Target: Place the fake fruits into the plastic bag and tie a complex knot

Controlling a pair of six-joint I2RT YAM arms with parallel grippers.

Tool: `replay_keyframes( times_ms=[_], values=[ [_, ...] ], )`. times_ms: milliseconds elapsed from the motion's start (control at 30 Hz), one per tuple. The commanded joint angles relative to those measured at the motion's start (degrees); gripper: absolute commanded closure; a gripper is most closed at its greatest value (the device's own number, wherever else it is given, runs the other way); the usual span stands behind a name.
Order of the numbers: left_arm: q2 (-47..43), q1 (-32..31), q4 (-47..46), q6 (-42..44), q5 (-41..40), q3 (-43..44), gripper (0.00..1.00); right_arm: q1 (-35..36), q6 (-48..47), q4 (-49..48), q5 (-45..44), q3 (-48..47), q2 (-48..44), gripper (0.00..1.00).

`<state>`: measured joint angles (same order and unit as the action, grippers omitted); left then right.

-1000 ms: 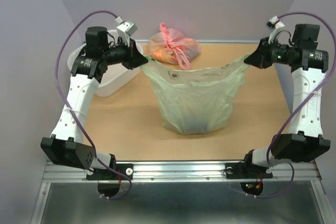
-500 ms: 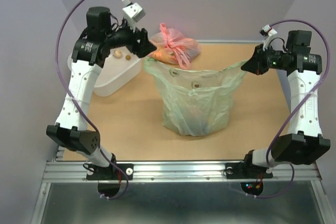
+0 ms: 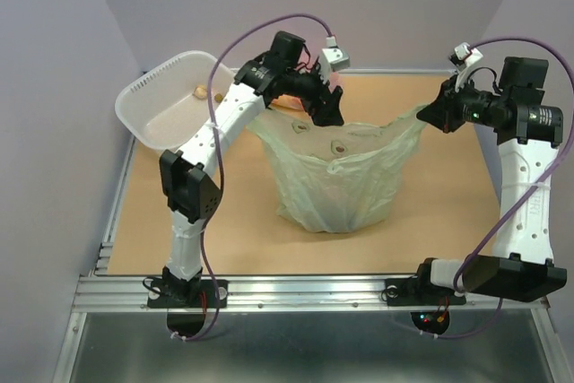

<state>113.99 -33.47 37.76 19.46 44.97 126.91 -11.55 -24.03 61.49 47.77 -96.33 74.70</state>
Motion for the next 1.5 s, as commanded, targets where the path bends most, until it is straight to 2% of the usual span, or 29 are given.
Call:
replay_keyframes(
  times_ms=[0, 133, 267, 367, 500, 633, 767, 900, 933, 967, 1000, 1067, 1100, 1133, 1167, 1200, 1267, 1367, 1467],
  values=[
    [-0.3, -2.4, 2.3, 0.0, 6.0, -0.5, 0.02, 0.3, -0.8, -1.3, -0.2, 1.2, -2.9, 1.0],
    [1.3, -2.7, 4.4, -0.3, 12.6, 0.2, 0.03, 0.2, -0.8, -1.4, -1.0, 2.6, -3.9, 1.0],
    [3.9, -2.8, 14.2, 3.1, 20.5, 3.0, 0.13, 0.2, -0.7, -2.2, -1.9, 3.9, -4.2, 1.0],
    [4.5, -3.2, 18.4, 4.4, 22.3, 1.4, 0.16, 0.2, 0.2, -2.8, -2.5, 4.9, -3.9, 1.0],
    [3.7, -5.5, 21.3, 7.2, 21.8, -1.5, 0.17, 0.2, 2.4, -5.5, -2.4, 5.8, -3.8, 1.0],
    [1.7, -6.9, 17.3, 4.4, 20.1, -6.1, 0.11, 0.2, 3.3, -6.3, -2.1, 6.2, -3.5, 1.0],
    [1.2, -7.7, 14.3, 2.7, 17.8, -7.6, 0.1, 0.3, 4.0, -6.9, -1.6, 6.5, -3.2, 1.0],
    [0.8, -8.0, 9.7, 0.6, 13.8, -10.3, 0.24, 0.2, 5.0, -7.6, -0.6, 6.8, -3.2, 1.0],
    [0.6, -8.2, 8.7, 0.1, 11.8, -11.1, 0.33, 0.3, 5.0, -7.6, -0.5, 7.2, -3.2, 1.0],
    [0.0, -8.1, 6.6, 0.0, 11.4, -12.9, 0.38, 0.2, 5.0, -7.7, 0.0, 7.6, -3.2, 0.99],
    [-0.3, -8.1, 5.8, 0.2, 11.2, -13.9, 0.49, 0.1, 5.1, -7.8, 0.3, 7.8, -3.2, 1.0],
    [-1.4, -8.1, 3.0, -0.3, 11.2, -17.3, 0.65, 0.3, 5.3, -7.8, 1.5, 9.0, -3.1, 0.93],
    [-1.8, -8.1, 2.3, -0.3, 11.6, -18.3, 0.82, 0.2, 5.5, -7.7, 1.8, 9.5, -3.1, 0.86],
    [-1.8, -8.0, 2.0, -0.2, 11.8, -19.1, 0.9, 0.2, 5.5, -7.6, 2.0, 10.0, -3.2, 0.77],
    [-1.8, -8.0, 1.3, -0.4, 11.7, -19.9, 0.96, 0.2, 5.7, -7.4, 0.9, 10.5, -3.2, 0.58],
    [-1.8, -8.0, 1.3, -0.5, 11.8, -20.7, 1.0, 0.2, 5.6, -6.7, 0.1, 11.7, -3.9, 0.47],
    [-1.8, -7.7, 1.3, -0.2, 11.9, -21.1, 1.0, 0.2, 3.2, -4.4, -1.3, 12.5, -5.0, 0.31],
    [-1.5, -6.9, 1.2, 0.0, 12.3, -20.7, 1.0, 0.1, -2.2, -2.7, -4.9, 15.9, -10.3, 0.19],
    [-0.3, -6.3, 2.8, 0.5, 13.1, -19.9, 1.0, 0.1, -6.0, -2.7, -3.7, 16.9, -16.0, 0.08]
  ],
)
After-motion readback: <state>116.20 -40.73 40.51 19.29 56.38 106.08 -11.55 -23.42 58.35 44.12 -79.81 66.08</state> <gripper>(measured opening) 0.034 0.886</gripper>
